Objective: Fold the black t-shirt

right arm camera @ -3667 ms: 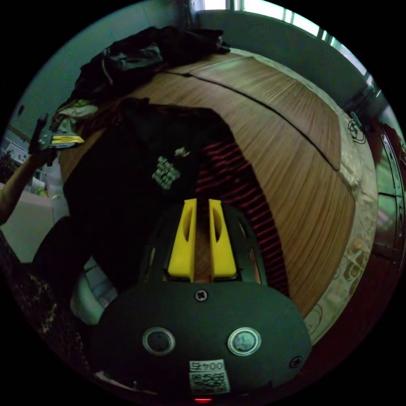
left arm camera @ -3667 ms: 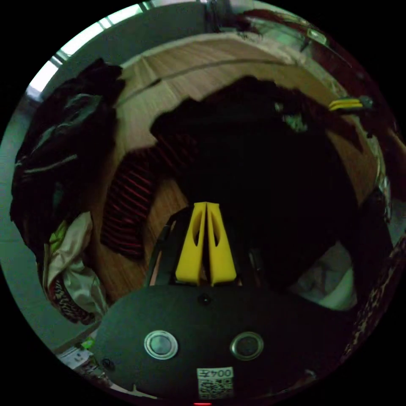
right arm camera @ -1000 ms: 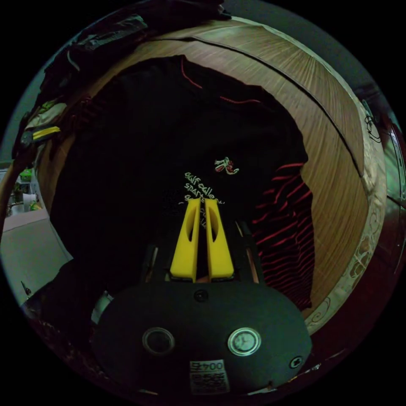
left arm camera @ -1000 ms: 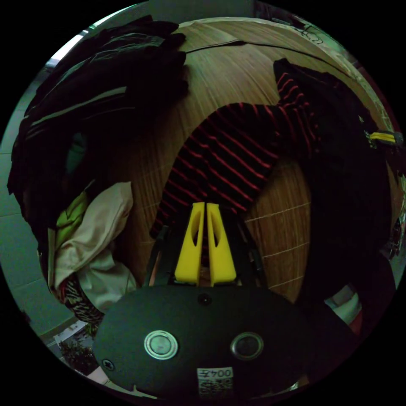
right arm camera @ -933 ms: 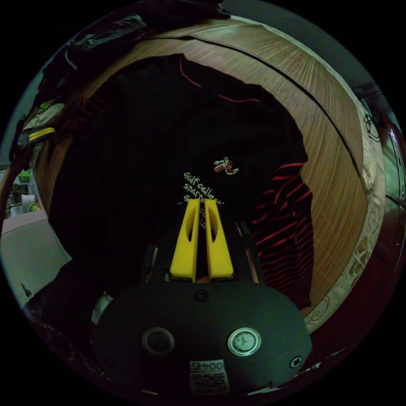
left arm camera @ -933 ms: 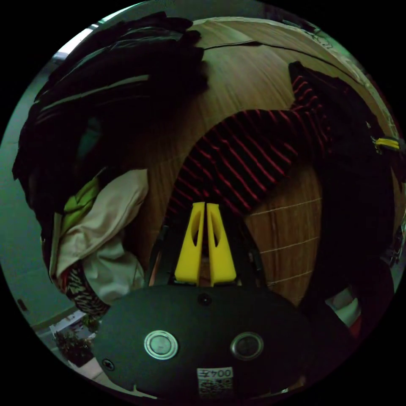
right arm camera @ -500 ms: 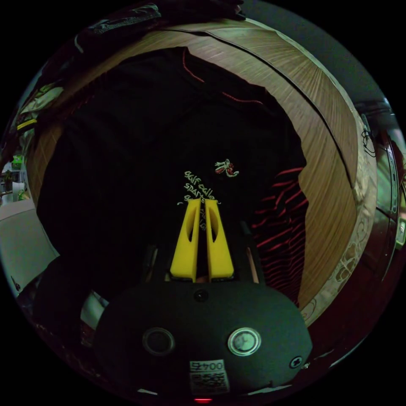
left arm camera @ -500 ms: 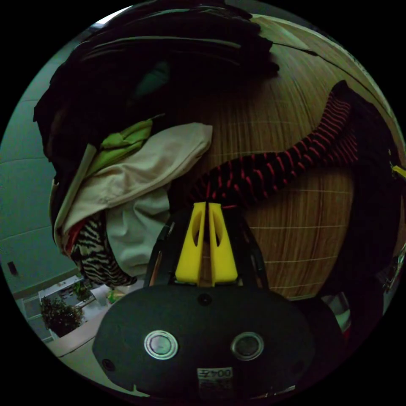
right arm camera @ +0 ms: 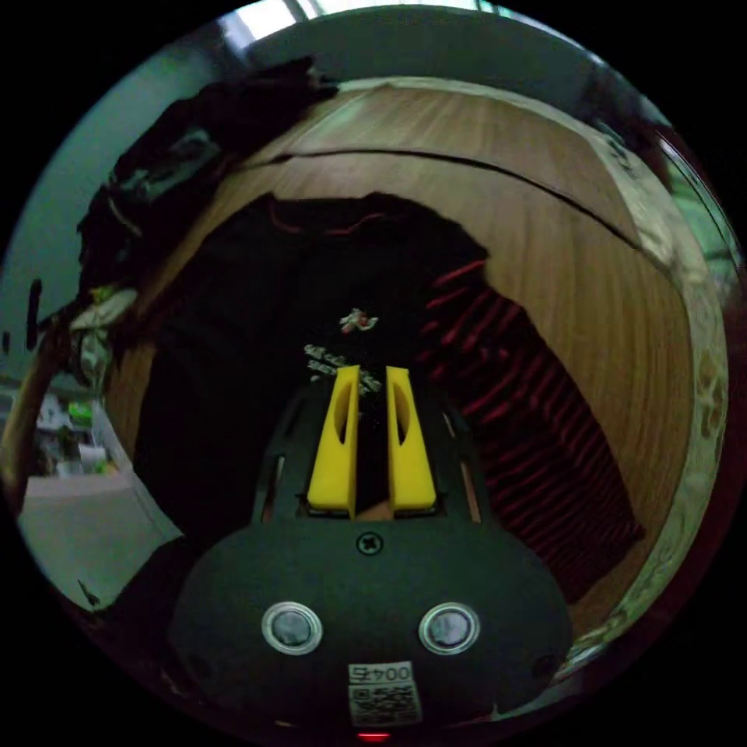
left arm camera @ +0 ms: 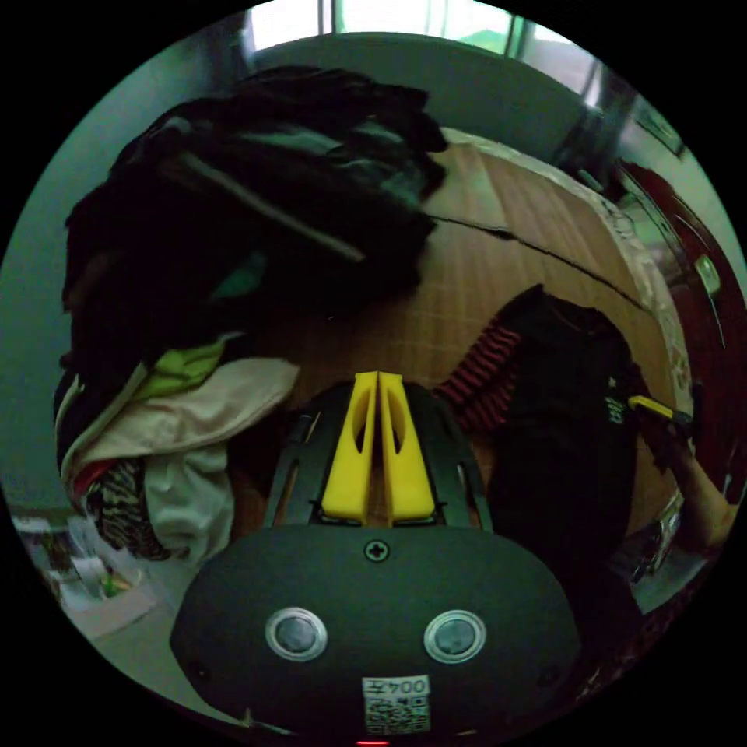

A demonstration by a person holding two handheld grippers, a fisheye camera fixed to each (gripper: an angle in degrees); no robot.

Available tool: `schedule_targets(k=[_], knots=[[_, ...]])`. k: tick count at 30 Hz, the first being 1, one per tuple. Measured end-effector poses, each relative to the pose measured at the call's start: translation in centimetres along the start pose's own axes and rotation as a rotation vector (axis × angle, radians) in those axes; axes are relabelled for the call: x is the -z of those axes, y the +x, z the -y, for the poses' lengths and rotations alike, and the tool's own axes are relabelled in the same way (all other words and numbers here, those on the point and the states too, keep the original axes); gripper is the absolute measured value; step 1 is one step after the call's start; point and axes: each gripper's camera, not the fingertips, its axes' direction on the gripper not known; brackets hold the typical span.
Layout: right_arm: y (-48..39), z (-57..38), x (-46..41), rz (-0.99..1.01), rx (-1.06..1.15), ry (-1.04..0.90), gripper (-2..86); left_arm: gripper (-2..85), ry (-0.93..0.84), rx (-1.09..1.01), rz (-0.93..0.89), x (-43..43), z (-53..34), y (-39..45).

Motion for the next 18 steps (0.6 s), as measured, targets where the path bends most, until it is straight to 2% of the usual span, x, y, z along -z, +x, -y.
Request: schedule_targets(k=[5, 9, 14, 18], knots=[[10.1, -7.3, 3.9, -0.207, -0.192, -0.010, 6.9, 0.3, 0.006, -0.282, -0.120, -2.9, 5.1, 15.9], [19.6, -13.9, 6.6, -0.290, -0.404, -0.010, 8.4, 0.3, 0.021, -0.499, -0.159, -5.3, 9.1, 30.0], [27.8, -21.3, 7.9, -0.272, -0.563, 0.003, 9.9, 0.2, -0.026, -0.637, -0.165, -7.9, 12.5, 43.1], [30.9, -25.0, 8.1, -0.205, -0.554, 0.039, 10.2, 0.3, -0.055, -0.670, -0.110, -9.3, 13.9, 48.8]])
